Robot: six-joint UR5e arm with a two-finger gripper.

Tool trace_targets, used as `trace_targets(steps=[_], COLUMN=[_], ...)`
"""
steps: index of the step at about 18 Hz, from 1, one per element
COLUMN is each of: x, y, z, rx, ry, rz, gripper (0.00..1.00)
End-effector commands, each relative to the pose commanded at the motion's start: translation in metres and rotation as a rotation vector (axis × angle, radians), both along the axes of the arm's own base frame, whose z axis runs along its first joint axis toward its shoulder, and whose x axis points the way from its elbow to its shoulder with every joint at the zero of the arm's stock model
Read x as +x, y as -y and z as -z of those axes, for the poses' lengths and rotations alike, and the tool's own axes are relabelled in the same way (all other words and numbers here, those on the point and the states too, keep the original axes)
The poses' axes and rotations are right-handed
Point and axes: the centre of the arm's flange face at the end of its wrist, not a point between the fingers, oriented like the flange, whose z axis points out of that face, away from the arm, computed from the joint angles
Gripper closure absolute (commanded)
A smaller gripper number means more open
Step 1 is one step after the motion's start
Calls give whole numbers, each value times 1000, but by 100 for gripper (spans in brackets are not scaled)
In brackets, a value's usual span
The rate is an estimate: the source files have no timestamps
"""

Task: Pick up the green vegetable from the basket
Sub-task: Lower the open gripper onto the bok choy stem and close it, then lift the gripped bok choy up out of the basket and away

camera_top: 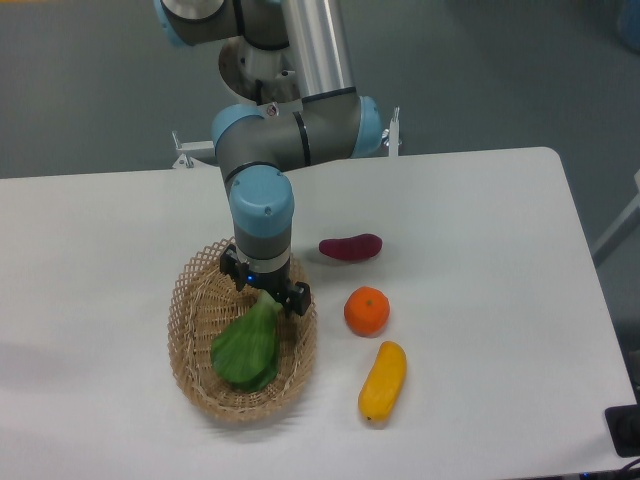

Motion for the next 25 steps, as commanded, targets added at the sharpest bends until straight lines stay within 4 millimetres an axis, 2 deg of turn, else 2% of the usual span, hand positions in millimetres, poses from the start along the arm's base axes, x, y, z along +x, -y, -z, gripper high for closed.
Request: trace_targets(steps=[7, 8, 11, 15, 16, 21, 25], x=[2, 2, 1, 1, 1, 0, -3], y=[1, 1, 1, 0, 0, -1, -2], z=[5, 5, 4, 2, 1, -4, -15], rx=[-5, -1, 1, 5, 7, 16, 33], ry=[4, 1, -3, -6, -8, -15, -28], rz=[-2, -3, -6, -3, -3, 1, 0], gripper=[0, 4, 30, 44, 51, 59, 60])
